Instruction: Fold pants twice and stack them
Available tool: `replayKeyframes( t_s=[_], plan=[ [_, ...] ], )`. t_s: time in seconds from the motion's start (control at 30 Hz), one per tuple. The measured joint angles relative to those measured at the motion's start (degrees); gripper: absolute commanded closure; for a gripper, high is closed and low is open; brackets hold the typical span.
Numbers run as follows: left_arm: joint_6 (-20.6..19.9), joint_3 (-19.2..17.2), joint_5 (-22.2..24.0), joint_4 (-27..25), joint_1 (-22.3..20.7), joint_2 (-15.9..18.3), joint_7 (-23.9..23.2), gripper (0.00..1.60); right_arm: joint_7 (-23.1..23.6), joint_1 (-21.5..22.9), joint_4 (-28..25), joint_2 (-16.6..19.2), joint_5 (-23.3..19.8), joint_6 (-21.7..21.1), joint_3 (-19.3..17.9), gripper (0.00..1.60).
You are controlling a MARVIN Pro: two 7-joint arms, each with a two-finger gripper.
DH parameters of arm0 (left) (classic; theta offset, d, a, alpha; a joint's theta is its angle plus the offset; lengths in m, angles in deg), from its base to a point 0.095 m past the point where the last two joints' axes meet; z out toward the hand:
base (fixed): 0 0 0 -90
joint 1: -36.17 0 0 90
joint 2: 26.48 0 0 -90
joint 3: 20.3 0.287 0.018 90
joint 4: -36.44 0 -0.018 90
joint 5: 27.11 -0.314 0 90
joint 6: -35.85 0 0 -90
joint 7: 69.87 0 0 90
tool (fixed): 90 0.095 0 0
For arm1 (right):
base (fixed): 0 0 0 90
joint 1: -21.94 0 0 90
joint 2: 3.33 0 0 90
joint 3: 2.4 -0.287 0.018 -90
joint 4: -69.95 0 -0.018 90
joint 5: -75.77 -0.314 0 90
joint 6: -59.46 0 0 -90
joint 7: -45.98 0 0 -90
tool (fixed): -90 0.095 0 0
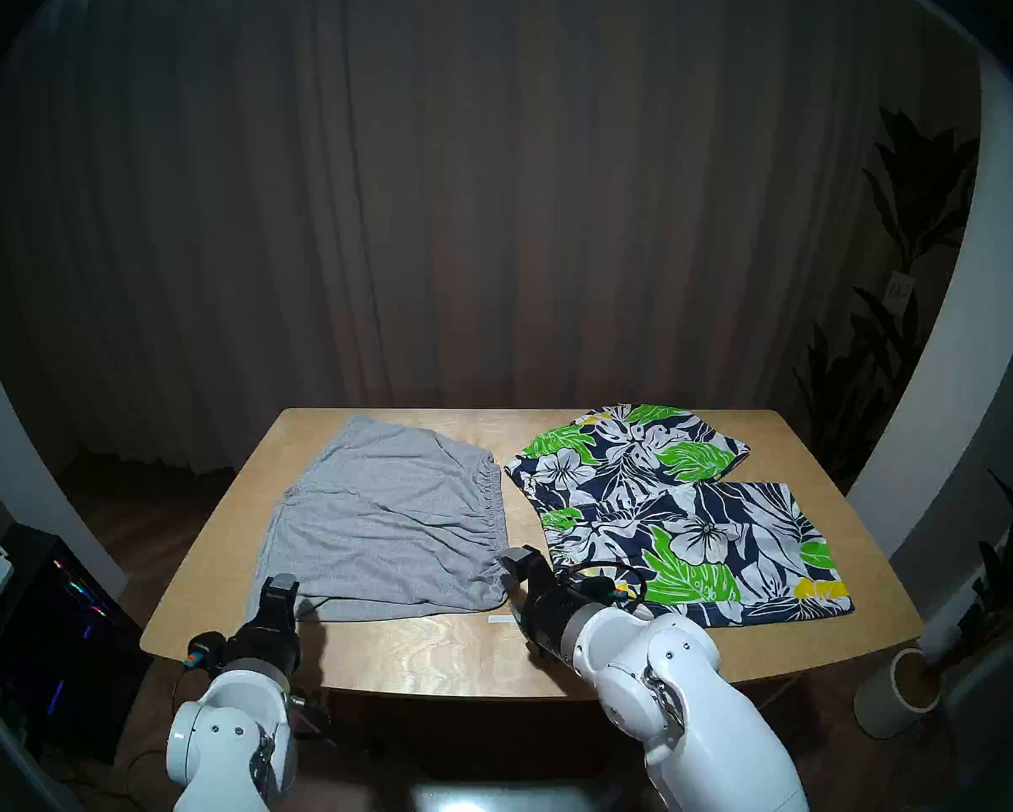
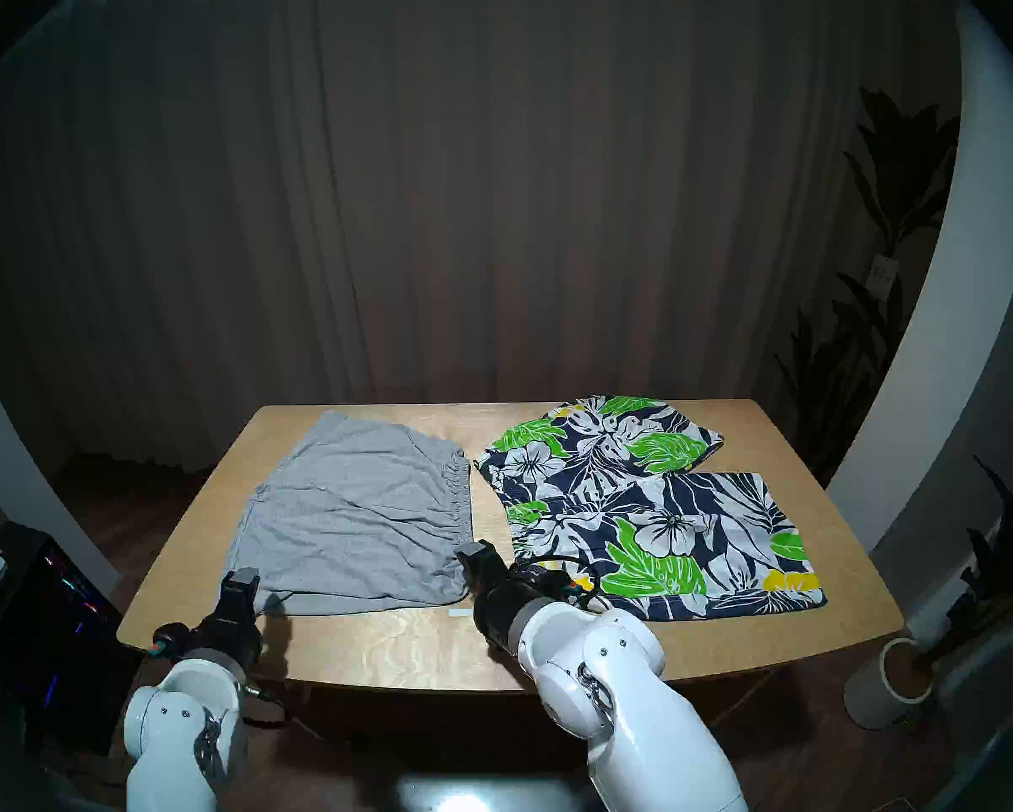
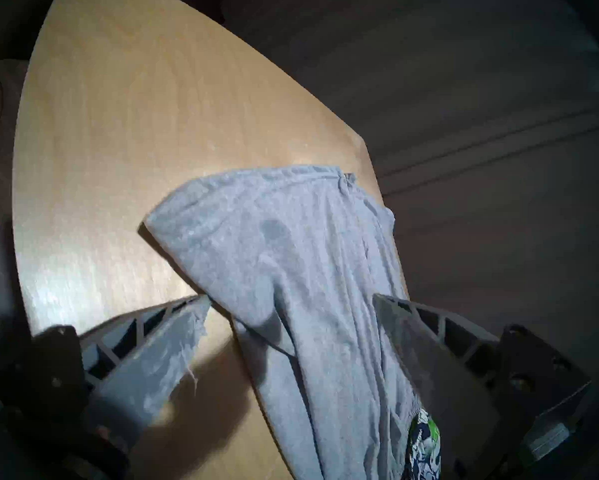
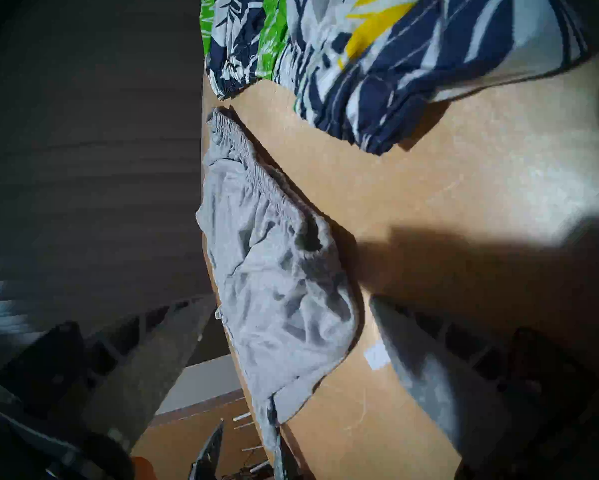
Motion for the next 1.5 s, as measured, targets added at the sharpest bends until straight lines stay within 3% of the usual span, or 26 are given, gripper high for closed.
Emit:
replayKeyframes(
  t_s=[0.57, 0.7, 0.8, 0.83, 0.87, 0.93, 0.97, 1.03, 1.3, 1.37, 1.43, 1.47, 1.5],
  plan=[
    [-5.6, -3.0, 4.3, 3.1, -4.4, 4.1, 1.2, 0.00, -1.2, 6.2, 3.2, 2.4, -3.4, 10.4, 7.6, 0.00],
    [-6.5, -3.5, 5.1, 3.8, -5.1, 4.9, 1.1, 0.06, -1.3, 7.2, 3.9, 2.8, -3.8, 12.0, 8.9, 0.07],
    [-7.1, -3.8, 5.6, 4.4, -5.5, 5.4, 1.2, 0.28, -1.3, 7.9, 4.5, 3.0, -4.1, 13.1, 9.8, 0.21],
    [-7.3, -3.8, 5.7, 4.6, -5.5, 5.5, 1.2, 0.29, -1.3, 8.1, 4.7, 3.0, -4.2, 13.3, 10.0, 0.26],
    [-7.5, -3.9, 5.8, 4.8, -5.6, 5.7, 1.2, 0.38, -1.3, 8.3, 4.9, 3.0, -4.3, 13.7, 10.3, 0.48],
    [-7.7, -4.1, 6.0, 5.3, -5.7, 5.9, 1.4, 0.65, -1.3, 8.7, 5.5, 3.0, -4.5, 14.1, 10.8, 0.70],
    [-7.9, -4.2, 6.1, 5.6, -5.7, 6.0, 1.5, 0.67, -1.4, 8.8, 6.0, 3.0, -4.6, 14.5, 11.0, 0.72],
    [-8.2, -4.3, 6.3, 6.2, -5.7, 6.2, 1.7, 0.92, -1.5, 9.1, 6.3, 3.0, -4.8, 15.1, 11.4, 0.69],
    [-8.9, -4.2, 6.7, 7.2, -5.7, 6.9, 2.0, 1.02, -1.9, 10.0, 6.8, 2.9, -5.3, 16.7, 12.3, 0.97],
    [-9.0, -4.2, 6.7, 7.3, -5.6, 7.0, 1.9, 1.19, -1.9, 10.2, 6.9, 2.9, -5.4, 17.1, 12.5, 1.26],
    [-9.1, -4.2, 6.8, 7.3, -5.6, 7.1, 1.9, 1.40, -1.7, 10.3, 7.0, 2.9, -5.5, 17.4, 12.7, 1.34],
    [-9.2, -4.2, 6.9, 7.3, -5.6, 7.2, 1.9, 1.60, -1.7, 10.3, 7.0, 2.9, -5.5, 17.5, 12.7, 1.46],
    [-9.3, -4.2, 7.0, 7.3, -5.6, 7.3, 1.9, 1.60, -1.6, 10.3, 7.1, 2.9, -5.6, 17.7, 12.8, 1.58]
  ],
)
